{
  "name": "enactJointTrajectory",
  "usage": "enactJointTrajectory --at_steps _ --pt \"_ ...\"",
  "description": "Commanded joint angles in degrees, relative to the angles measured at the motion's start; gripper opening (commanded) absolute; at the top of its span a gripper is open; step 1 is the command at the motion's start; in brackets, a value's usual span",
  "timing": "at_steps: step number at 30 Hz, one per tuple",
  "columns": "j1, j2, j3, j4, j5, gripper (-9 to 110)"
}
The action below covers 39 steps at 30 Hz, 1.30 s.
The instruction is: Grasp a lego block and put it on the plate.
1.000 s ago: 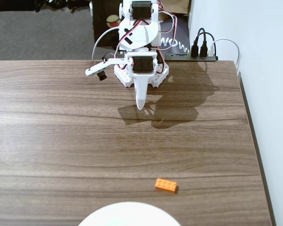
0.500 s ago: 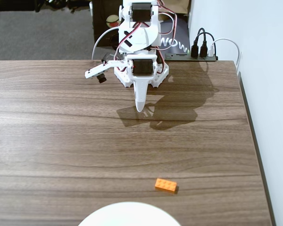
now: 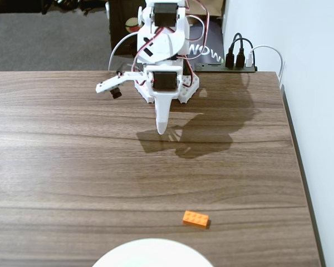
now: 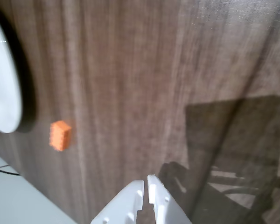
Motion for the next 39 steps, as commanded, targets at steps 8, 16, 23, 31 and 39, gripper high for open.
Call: enactJointTrajectory --at_steps 8,16,23,31,39 --pt "1.6 -14.5 -9.0 -6.5 1.3 1" --pt "2.6 -21.9 -12.7 -10.5 1.2 1" --pt "2.5 -33.4 -20.0 -12.2 1.7 1" --pt "2.4 -45.3 -30.1 -9.4 6.1 1" --pt "0.2 -56.2 -35.9 -10.9 10.6 1"
